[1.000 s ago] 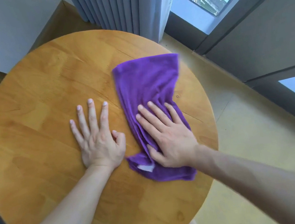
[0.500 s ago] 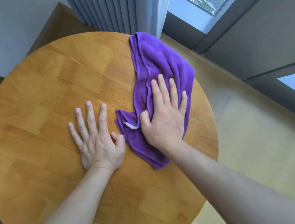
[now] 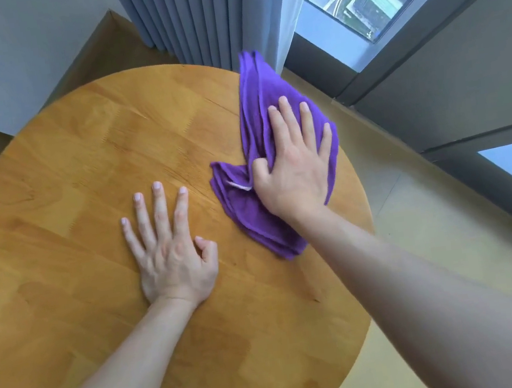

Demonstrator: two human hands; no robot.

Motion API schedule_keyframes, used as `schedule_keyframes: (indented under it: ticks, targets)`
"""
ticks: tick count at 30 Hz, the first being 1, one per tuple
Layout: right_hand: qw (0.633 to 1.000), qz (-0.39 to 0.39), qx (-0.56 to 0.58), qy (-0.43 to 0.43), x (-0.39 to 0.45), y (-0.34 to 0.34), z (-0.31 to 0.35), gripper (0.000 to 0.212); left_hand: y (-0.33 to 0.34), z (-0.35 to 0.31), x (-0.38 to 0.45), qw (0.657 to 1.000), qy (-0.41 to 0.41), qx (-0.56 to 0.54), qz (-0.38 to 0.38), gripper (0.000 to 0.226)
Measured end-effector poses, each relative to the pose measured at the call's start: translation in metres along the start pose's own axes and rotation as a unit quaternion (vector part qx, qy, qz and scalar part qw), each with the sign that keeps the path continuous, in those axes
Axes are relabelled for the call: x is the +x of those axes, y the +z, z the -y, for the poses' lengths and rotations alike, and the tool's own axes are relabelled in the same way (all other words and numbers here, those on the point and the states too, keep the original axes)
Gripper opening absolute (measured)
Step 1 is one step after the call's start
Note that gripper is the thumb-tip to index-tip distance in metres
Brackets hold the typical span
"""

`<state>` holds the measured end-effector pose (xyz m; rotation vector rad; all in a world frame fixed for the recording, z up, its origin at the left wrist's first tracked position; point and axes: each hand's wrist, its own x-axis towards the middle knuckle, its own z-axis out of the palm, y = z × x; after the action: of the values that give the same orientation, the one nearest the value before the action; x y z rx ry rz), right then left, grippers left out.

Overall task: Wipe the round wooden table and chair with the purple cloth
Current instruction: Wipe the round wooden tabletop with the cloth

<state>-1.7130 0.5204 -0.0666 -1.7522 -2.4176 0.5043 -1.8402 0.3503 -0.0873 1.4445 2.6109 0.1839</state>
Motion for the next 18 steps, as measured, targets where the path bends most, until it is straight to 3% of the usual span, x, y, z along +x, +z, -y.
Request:
schedule_keyframes:
  ticks: [2,5,7,9,11,12,14,16,18]
  targets:
    - [1.0,0.013,-0.018,0.005,-0.009,0.008,0.019,0.088,0.0,0.0,0.001,1.0,-0.001,0.0,-0.002,0.089]
    - [0.985,0.064,-0.036,-0.155,-0.019,0.005,0.01,0.09,-0.001,0.0,0.001,1.0,0.003,0.006,0.0,0.09]
    - [0.934,0.121,-0.05,-0.333,-0.014,-0.004,-0.014,0.091,-0.002,0.0,0.002,1.0,0.005,0.009,0.003,0.089]
    - [0.858,0.18,-0.077,-0.475,0.007,-0.014,-0.034,0.092,-0.002,-0.001,0.002,1.0,0.004,0.012,0.005,0.087]
    - [0.826,0.201,-0.085,-0.519,0.031,-0.018,-0.044,0.091,-0.003,-0.001,0.002,1.0,0.006,0.014,0.004,0.085]
    - [0.836,0.194,-0.081,-0.506,0.039,-0.019,-0.045,0.089,-0.002,-0.001,0.003,1.0,0.007,0.016,0.004,0.085]
    - [0.89,0.152,-0.067,-0.425,0.037,-0.016,-0.038,0.085,-0.002,0.0,0.003,1.0,0.006,0.017,0.01,0.089]
    - [0.952,0.094,-0.051,-0.288,0.02,-0.009,-0.021,0.082,-0.002,-0.001,0.003,1.0,0.007,0.017,0.012,0.09]
    - [0.986,0.05,-0.037,-0.155,0.0,0.0,0.005,0.082,-0.003,-0.002,0.003,1.0,0.006,0.018,0.013,0.09]
